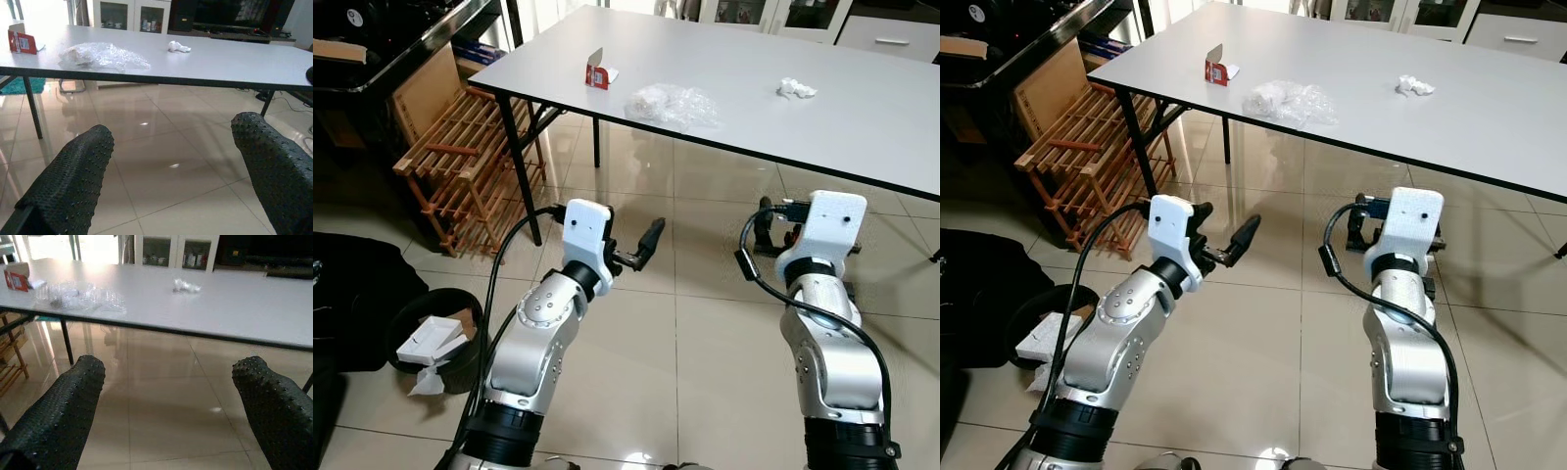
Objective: Picking trash to rubbish bin
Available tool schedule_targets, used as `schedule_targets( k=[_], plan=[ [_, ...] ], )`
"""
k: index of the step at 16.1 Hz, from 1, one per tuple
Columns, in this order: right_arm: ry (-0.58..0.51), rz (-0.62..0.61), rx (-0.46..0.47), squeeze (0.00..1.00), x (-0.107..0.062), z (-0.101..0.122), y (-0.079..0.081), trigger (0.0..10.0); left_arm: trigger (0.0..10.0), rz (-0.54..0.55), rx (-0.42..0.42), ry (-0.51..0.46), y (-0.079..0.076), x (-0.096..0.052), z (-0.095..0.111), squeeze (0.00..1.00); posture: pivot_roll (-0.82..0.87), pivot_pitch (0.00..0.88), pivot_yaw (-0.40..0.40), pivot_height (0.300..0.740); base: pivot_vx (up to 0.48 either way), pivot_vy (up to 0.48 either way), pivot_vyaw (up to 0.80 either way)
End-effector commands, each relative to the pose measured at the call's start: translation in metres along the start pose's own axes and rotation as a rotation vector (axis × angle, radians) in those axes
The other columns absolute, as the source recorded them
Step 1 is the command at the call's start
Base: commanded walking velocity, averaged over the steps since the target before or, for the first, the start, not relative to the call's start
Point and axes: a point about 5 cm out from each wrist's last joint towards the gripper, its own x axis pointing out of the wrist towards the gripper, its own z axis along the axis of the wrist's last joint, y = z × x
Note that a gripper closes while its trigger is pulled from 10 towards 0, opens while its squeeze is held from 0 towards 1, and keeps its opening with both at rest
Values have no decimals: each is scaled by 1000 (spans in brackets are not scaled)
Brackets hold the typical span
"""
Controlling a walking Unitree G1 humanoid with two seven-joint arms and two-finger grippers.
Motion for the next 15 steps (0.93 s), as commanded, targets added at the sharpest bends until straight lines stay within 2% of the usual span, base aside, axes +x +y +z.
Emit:
schedule_targets(
  k=[1, 5, 6, 7, 8, 9, 11, 15],
  plan=[
    [87, 16, 30, 0, -2, -14, 1, 10000, 10000, 10, 20, -3, 2, 2, 1, 0, -28, 76, 9, 740, 0, 0, 0],
    [185, 47, 1, 0, -9, -36, 0, 10000, 10000, 69, 49, -19, 16, -4, -3, 0, -28, 92, 5, 740, 0, 0, 0],
    [169, 64, -9, 0, -11, -37, 1, 10000, 10000, 111, 72, -28, 24, -8, -6, 0, -30, 99, 3, 740, 0, 0, 0],
    [95, 118, -71, 0, -13, -35, 5, 10000, 10000, 160, 88, -29, 34, -13, -11, 0, -32, 104, 1, 740, 0, 0, 0],
    [71, 129, -94, 0, -14, -34, 6, 10000, 10000, 173, 87, -28, 36, -14, -13, 0, -32, 104, 1, 740, 0, 0, 0],
    [-11, 162, -158, 0, -18, -32, 7, 10000, 10000, 191, 95, -25, 40, -18, -17, 0, -36, 110, 1, 740, 0, 0, 0],
    [-68, 175, -261, 0, -24, -38, 6, 10000, 10000, 205, 110, -15, 42, -22, -23, 0, -36, 115, 1, 740, 0, 0, 0],
    [-53, 160, -256, 0, -30, -51, 2, 10000, 10000, 209, 120, -23, 41, -23, -27, 0, -36, 120, 6, 740, 0, 0, 0]
  ],
)
